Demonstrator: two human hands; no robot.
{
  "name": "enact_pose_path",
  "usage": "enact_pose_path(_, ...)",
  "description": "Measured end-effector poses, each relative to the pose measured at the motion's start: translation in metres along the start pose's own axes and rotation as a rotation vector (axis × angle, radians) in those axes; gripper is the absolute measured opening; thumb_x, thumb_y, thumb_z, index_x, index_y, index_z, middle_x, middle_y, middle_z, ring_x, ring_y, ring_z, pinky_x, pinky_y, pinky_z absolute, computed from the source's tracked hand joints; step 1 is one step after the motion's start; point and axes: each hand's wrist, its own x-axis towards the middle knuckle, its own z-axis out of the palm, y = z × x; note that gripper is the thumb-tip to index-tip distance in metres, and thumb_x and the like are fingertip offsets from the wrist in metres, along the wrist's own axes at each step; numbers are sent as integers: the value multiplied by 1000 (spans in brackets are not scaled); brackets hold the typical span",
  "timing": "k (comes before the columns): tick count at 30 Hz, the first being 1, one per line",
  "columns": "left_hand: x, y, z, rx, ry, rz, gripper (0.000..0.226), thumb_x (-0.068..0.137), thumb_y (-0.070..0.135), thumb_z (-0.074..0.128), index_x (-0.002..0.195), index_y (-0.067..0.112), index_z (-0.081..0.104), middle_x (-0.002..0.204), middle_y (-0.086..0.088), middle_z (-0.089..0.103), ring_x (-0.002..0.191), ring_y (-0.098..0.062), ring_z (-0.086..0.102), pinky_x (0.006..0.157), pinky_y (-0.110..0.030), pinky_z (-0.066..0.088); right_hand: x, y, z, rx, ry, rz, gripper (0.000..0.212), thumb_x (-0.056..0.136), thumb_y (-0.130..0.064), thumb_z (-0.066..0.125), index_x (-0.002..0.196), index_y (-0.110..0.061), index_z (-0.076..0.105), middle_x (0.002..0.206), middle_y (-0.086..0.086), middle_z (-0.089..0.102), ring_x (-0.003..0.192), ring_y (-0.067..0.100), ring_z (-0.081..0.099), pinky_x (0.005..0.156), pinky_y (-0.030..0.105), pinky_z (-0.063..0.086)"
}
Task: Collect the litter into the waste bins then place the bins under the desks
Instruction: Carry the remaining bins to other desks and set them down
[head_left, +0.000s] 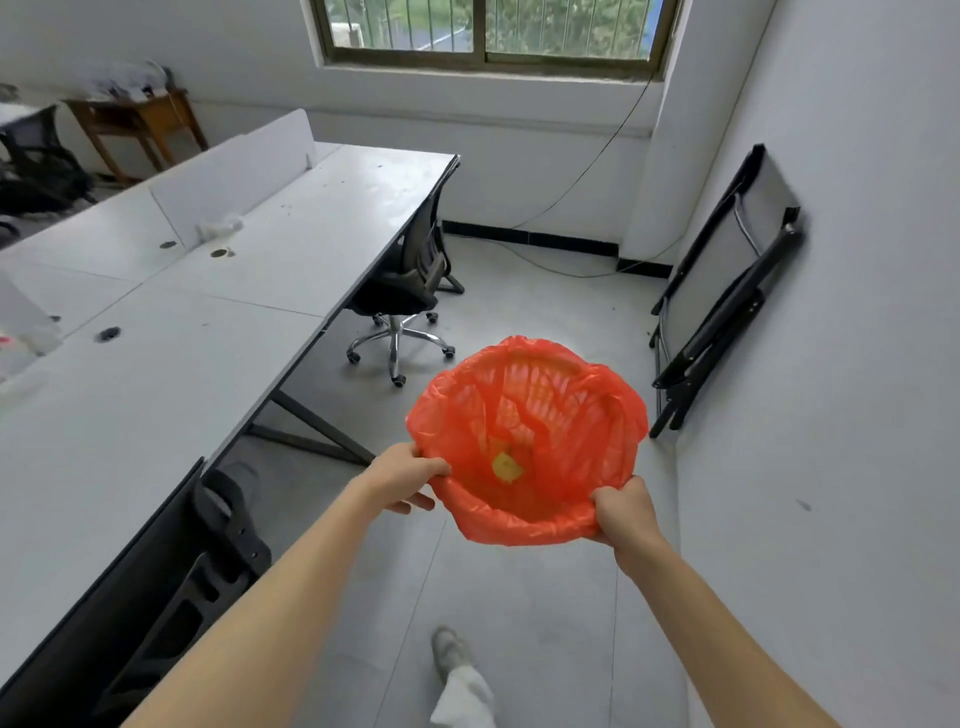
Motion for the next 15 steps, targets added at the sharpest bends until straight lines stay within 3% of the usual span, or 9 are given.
enact_pose_path(4,95,54,-47,14,-60,-15,33,89,41,64,117,24,56,116,7,65,89,-17,74,86,-39,55,83,-63,23,3,6,-9,35,85,-2,45,119,-11,47,108,13,61,94,32,64,59,40,61)
enact_pose_path(7,160,99,-82,-27,-69,-13,35,87,40,67,117,23,60,114,4,69,91,-19,74,77,-36,53,131,-109,35,24,15,-12,35,86,0,46,118,-13,49,108,14,63,94,33,66,60,42,61)
enact_pose_path(11,236,163,-105,-124,-49,-7,25,88,25,66,111,16,61,106,-3,70,85,-23,76,79,-37,59,192,-173,42,-8,31,-33,32,87,0,47,115,-15,50,104,13,64,91,31,67,61,41,61)
enact_pose_path(15,313,220,-110,-225,-10,-29,27,82,16,63,108,7,64,95,-10,71,79,-27,76,75,-38,62,266,-234,44,16,20,-74,20,93,-8,54,111,-14,52,98,7,65,85,24,67,58,35,57)
